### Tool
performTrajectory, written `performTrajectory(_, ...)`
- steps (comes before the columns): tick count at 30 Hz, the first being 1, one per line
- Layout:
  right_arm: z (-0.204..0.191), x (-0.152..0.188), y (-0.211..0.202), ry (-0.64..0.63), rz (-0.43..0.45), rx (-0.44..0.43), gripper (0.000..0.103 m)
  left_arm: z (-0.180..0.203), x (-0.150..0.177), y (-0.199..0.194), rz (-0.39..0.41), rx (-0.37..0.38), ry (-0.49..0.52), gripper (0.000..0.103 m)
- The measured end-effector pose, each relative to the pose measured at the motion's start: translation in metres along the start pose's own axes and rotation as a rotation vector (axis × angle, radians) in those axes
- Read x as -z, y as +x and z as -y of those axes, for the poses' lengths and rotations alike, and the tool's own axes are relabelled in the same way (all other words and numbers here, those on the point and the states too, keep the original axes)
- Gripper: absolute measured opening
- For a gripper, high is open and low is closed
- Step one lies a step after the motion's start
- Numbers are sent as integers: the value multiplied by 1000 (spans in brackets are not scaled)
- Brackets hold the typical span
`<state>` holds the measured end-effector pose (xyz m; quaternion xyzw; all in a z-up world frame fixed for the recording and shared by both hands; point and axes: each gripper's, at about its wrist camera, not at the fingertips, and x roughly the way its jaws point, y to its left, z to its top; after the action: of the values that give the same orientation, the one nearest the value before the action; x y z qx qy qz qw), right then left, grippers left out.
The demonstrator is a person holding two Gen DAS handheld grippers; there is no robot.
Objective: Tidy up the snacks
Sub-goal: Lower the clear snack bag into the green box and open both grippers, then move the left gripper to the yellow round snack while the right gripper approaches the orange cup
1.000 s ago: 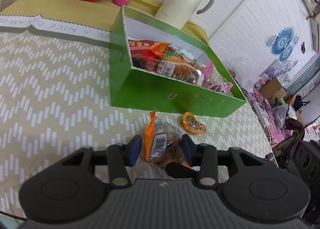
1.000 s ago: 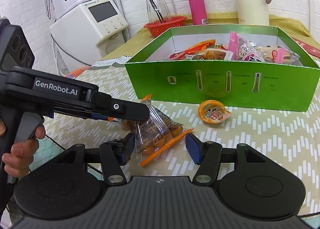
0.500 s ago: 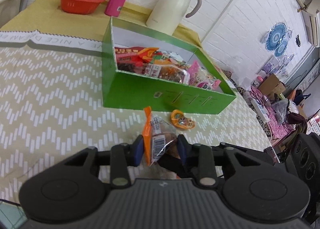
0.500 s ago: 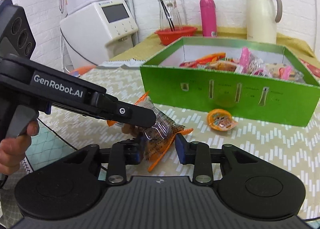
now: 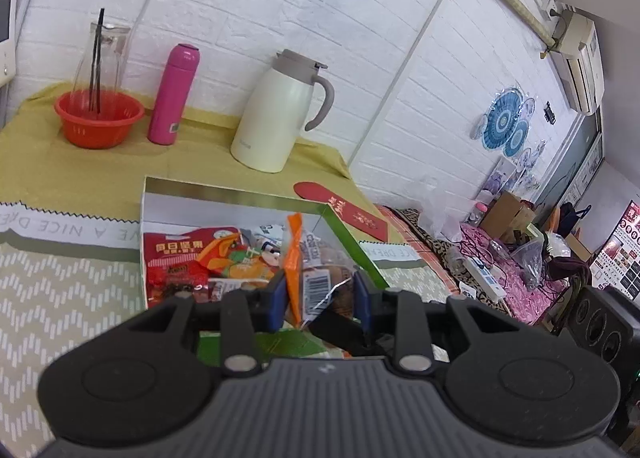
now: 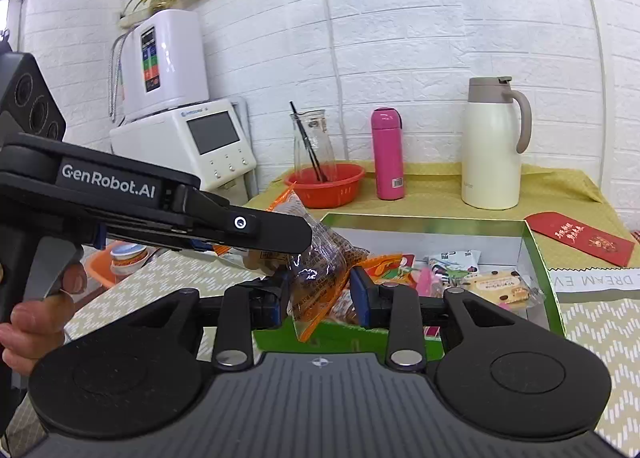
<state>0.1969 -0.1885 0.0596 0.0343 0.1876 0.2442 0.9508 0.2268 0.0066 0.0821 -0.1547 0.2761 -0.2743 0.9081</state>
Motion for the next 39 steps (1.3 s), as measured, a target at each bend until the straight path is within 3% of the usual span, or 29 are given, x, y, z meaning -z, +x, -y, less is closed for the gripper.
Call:
performTrajectory(13,27,13,49,31,-55,-3,60,-45,-6,59,-60,-20,-39,31)
performTrajectory(14,27,14,53,26,-59,1,63,-48,-6,62,-61,-31,-39,32)
performTrajectory(16,28,17,58,8,-55,8,74,-51,-5,63,-43,-75,-38,48)
performTrajectory(17,28,18,58,0,-45,8,81,-53,-4,61,-19,-113,-36,68)
performTrajectory(18,29,20,57,-10,-35,-2,88,-54,-3,57,23,-146,-34,69)
performTrajectory(19,29,21,55,-17,-25,-10,103,-54,-2,54,47,-160,-27,70)
performTrajectory(22,27,24,52,-55,1,9,103,-54,-2,52,71,-243,-18,85)
performTrajectory(25,25,25,52,-75,-10,20,103,-51,-1,51,81,-323,6,87)
performTrajectory(39,20,14,9,-73,-3,10,103,-29,3,12,30,-324,-8,87)
